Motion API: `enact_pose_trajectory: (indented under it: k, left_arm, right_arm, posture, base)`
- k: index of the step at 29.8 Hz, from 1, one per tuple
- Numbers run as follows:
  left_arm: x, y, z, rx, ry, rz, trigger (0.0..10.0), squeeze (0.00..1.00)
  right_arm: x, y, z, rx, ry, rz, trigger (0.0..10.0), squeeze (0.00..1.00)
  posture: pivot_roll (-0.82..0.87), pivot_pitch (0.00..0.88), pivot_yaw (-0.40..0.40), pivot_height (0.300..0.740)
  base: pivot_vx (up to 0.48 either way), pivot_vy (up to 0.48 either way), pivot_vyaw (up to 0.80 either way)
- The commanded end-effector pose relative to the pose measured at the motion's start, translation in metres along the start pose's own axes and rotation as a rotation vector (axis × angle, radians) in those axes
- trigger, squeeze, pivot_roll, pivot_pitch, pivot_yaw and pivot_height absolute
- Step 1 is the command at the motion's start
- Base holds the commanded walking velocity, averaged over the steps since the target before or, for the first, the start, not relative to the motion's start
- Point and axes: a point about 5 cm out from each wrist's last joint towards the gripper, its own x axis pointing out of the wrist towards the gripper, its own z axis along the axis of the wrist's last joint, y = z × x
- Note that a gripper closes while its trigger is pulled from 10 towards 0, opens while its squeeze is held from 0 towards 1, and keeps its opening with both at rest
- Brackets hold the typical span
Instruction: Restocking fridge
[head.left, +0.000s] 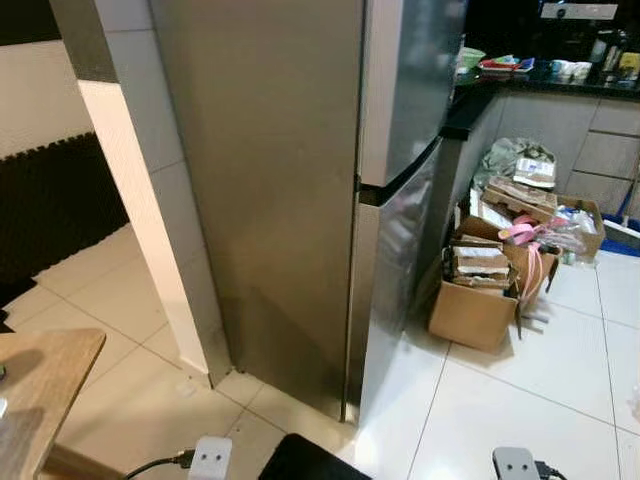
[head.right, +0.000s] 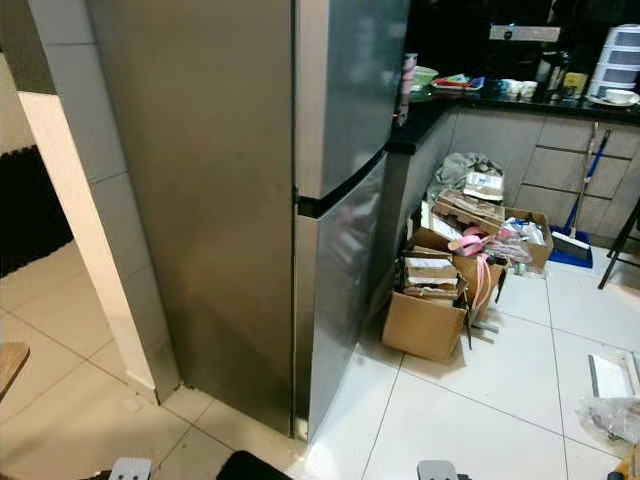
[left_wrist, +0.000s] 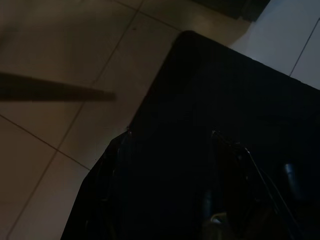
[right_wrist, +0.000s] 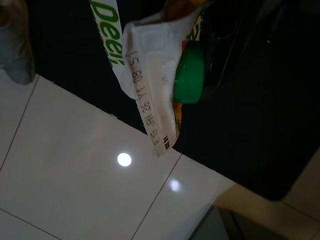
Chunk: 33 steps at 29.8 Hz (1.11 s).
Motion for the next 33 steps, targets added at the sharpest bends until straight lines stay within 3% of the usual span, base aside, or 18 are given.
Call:
enact_pose_trajectory:
  k: [1, 15, 33]
  left_arm:
    - [-0.001, 0.0, -0.003, -0.006, 0.001, 0.006, 10.0, 0.0]
    - [0.004, 0.002, 0.014, -0.01, -0.019, 0.001, 10.0, 0.0]
    - [0.006, -0.004, 0.018, 0.014, -0.011, -0.027, 10.0, 0.0]
  right_arm:
    - [0.0, -0.002, 0.001, -0.012, 0.003, 0.0, 10.0, 0.0]
    - [-0.003, 0.0, -0.011, 0.066, 0.021, -0.032, 10.0, 0.0]
    - [-0.005, -0.01, -0.014, 0.08, 0.033, -0.054, 10.0, 0.0]
  posture:
    - [-0.05, 0.122, -0.089, 0.74]
    - [-0.06, 0.106, -0.022, 0.74]
    - [-0.07, 0.101, -0.023, 0.74]
  base:
    - [0.0, 0.0, 0.0]
    - [0.0, 0.0, 0.0]
    - [0.0, 0.0, 0.0]
